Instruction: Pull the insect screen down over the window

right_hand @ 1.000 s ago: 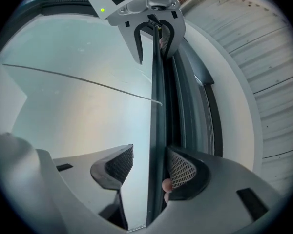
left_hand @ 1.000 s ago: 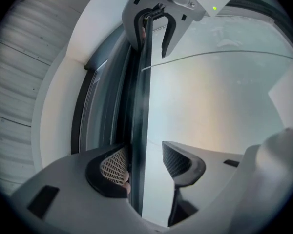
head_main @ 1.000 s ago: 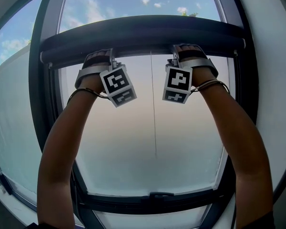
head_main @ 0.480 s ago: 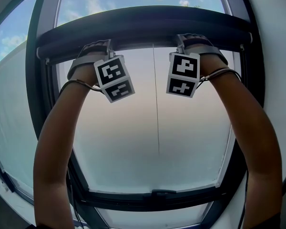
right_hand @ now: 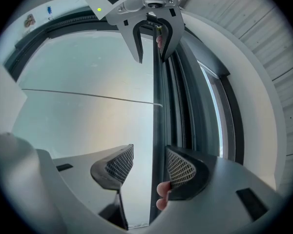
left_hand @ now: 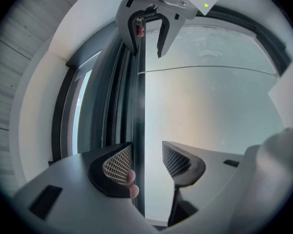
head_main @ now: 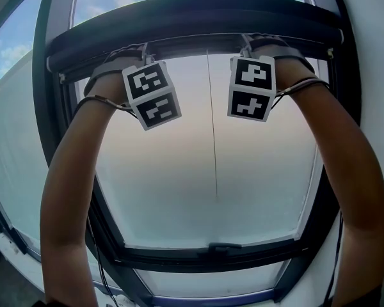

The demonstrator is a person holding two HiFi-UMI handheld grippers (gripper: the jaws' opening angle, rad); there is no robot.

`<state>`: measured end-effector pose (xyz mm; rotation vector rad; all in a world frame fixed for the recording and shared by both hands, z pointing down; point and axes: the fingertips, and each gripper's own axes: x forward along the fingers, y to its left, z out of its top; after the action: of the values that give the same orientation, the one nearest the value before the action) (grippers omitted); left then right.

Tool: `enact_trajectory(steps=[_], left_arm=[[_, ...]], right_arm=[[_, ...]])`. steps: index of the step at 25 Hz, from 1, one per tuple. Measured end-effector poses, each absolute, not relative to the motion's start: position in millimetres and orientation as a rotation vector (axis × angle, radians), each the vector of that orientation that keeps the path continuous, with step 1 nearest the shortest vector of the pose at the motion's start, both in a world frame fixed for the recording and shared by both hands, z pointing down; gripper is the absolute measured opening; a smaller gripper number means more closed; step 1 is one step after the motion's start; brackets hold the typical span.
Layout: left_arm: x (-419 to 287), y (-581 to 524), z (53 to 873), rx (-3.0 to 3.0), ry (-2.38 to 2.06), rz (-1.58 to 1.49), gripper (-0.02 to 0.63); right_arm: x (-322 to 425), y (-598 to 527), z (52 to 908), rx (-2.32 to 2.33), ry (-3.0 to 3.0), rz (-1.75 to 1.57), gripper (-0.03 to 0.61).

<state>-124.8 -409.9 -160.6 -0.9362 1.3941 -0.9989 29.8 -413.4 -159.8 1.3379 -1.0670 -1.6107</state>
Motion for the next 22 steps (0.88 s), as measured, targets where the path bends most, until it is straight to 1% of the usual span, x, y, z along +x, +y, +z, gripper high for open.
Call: enact_trajectory(steps=[22], left_arm=[[-122, -404, -53, -1.112, 1.275, -1.116, 0.193]], right_arm=[[33, -409, -54, 1.194, -1.16, -1.498, 0.19]])
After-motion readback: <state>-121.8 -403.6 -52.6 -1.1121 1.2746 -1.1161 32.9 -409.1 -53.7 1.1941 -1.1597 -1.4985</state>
